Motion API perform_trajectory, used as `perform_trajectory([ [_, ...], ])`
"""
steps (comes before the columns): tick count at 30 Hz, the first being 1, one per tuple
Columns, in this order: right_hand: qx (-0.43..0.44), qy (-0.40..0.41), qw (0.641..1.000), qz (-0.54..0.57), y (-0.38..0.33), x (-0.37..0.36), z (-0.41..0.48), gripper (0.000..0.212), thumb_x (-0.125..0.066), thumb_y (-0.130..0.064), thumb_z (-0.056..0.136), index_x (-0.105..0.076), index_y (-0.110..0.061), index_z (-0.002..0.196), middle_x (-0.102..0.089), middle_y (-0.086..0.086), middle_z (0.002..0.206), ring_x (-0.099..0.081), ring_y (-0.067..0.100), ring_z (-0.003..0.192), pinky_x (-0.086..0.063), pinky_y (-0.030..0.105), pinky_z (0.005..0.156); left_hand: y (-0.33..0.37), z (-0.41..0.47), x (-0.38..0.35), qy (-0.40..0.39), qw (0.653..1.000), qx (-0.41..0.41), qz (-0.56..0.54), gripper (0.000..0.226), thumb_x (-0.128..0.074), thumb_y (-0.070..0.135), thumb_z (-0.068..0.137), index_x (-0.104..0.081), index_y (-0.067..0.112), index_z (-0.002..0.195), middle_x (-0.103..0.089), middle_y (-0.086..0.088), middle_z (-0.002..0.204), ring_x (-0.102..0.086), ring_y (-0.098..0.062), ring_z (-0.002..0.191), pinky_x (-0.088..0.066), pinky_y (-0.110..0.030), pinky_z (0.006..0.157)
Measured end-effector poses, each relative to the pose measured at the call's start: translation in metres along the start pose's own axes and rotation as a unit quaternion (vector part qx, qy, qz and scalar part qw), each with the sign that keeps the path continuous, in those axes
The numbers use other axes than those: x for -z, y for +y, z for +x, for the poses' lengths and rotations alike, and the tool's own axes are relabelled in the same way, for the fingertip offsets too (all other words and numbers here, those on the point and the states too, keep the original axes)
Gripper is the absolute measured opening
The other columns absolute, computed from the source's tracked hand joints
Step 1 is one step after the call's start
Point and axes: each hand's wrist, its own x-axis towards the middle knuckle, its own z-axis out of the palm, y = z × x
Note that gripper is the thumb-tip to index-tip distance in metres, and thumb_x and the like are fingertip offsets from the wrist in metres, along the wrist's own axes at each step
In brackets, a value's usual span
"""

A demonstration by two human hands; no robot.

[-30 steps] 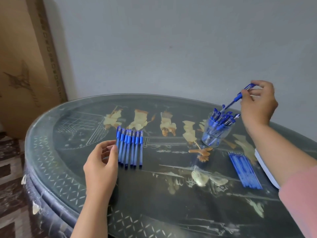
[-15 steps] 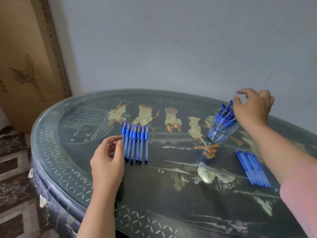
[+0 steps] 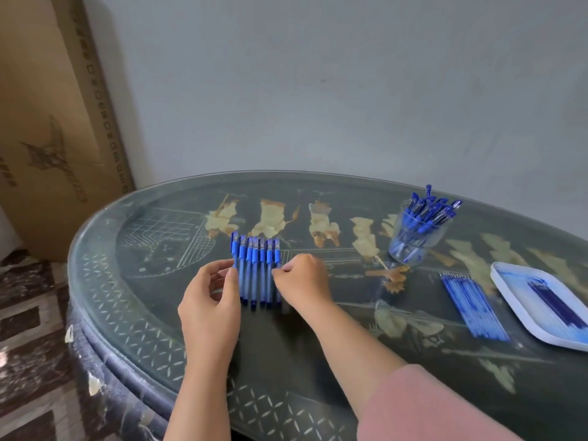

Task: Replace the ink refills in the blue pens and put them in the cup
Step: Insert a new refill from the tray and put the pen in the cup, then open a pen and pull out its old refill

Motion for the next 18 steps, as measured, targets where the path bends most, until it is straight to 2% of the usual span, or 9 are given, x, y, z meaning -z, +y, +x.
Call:
perform_trajectory([
  [3, -0.021, 0.011, 1.000, -0.007, -0.005, -0.003, 0.001, 0.027, -0.061, -0.027, 0.083, -0.063, -0.008, 0.064, -0.065, 0.006, 0.067, -0.067, 0.028, 0.073, -0.060, 0.039, 0.071, -0.001, 0.000, 0.001, 0.001, 1.000, 0.006, 0.000, 0.011, -0.058, 0.025, 0.095, -0.066, 0.030, 0.101, -0.066, 0.013, 0.091, -0.060, 0.004, 0.087, -0.041, -0.013, 0.071],
  [6, -0.039, 0.018, 0.999, -0.015, -0.009, 0.002, 0.002, 0.031, -0.064, -0.024, 0.085, -0.051, -0.011, 0.060, -0.060, 0.004, 0.066, -0.066, 0.026, 0.073, -0.058, 0.036, 0.069, -0.001, 0.000, 0.001, 0.001, 1.000, 0.005, 0.000, 0.010, -0.058, 0.026, 0.095, -0.066, 0.030, 0.101, -0.066, 0.014, 0.091, -0.060, 0.004, 0.086, -0.040, -0.011, 0.070],
  [10, -0.075, 0.019, 0.997, -0.014, -0.010, 0.008, 0.005, 0.037, -0.063, -0.024, 0.085, -0.039, -0.014, 0.059, -0.049, 0.001, 0.064, -0.053, 0.024, 0.067, -0.042, 0.029, 0.059, -0.002, 0.001, 0.002, -0.003, 1.000, 0.000, 0.004, 0.011, -0.058, 0.025, 0.095, -0.066, 0.030, 0.102, -0.065, 0.014, 0.091, -0.060, 0.005, 0.086, -0.040, -0.011, 0.070],
  [13, -0.087, 0.029, 0.996, 0.013, -0.007, 0.020, 0.006, 0.033, -0.061, -0.023, 0.083, -0.042, -0.013, 0.058, -0.048, 0.002, 0.061, -0.048, 0.024, 0.061, -0.034, 0.024, 0.051, -0.003, 0.002, 0.002, -0.002, 1.000, -0.011, 0.017, 0.012, -0.058, 0.024, 0.095, -0.066, 0.027, 0.102, -0.065, 0.013, 0.091, -0.060, 0.003, 0.087, -0.039, -0.011, 0.070],
  [15, -0.064, 0.041, 0.997, 0.017, 0.001, 0.035, -0.002, 0.034, -0.061, -0.021, 0.080, -0.042, -0.016, 0.052, -0.042, 0.000, 0.051, -0.040, 0.020, 0.051, -0.028, 0.024, 0.045, -0.002, 0.001, 0.002, -0.001, 1.000, -0.016, 0.023, 0.012, -0.058, 0.023, 0.095, -0.067, 0.026, 0.103, -0.065, 0.012, 0.091, -0.060, 0.000, 0.088, -0.039, -0.011, 0.071],
  [17, -0.012, 0.049, 0.999, 0.015, 0.015, 0.055, -0.018, 0.028, -0.062, -0.019, 0.080, -0.051, -0.018, 0.054, -0.046, -0.003, 0.050, -0.045, 0.018, 0.052, -0.036, 0.027, 0.046, -0.003, -0.001, 0.002, -0.008, 0.998, -0.042, 0.042, 0.013, -0.059, 0.020, 0.094, -0.068, 0.025, 0.104, -0.067, 0.009, 0.094, -0.063, -0.006, 0.090, -0.042, -0.016, 0.076],
  [18, 0.016, 0.054, 0.998, 0.017, 0.026, 0.066, -0.029, 0.017, -0.063, -0.019, 0.081, -0.061, -0.018, 0.064, -0.055, -0.005, 0.059, -0.053, 0.016, 0.061, -0.045, 0.029, 0.056, -0.004, -0.003, 0.002, -0.018, 0.995, -0.073, 0.064, 0.015, -0.061, 0.017, 0.093, -0.068, 0.024, 0.104, -0.068, 0.008, 0.096, -0.064, -0.011, 0.092, -0.044, -0.020, 0.081],
])
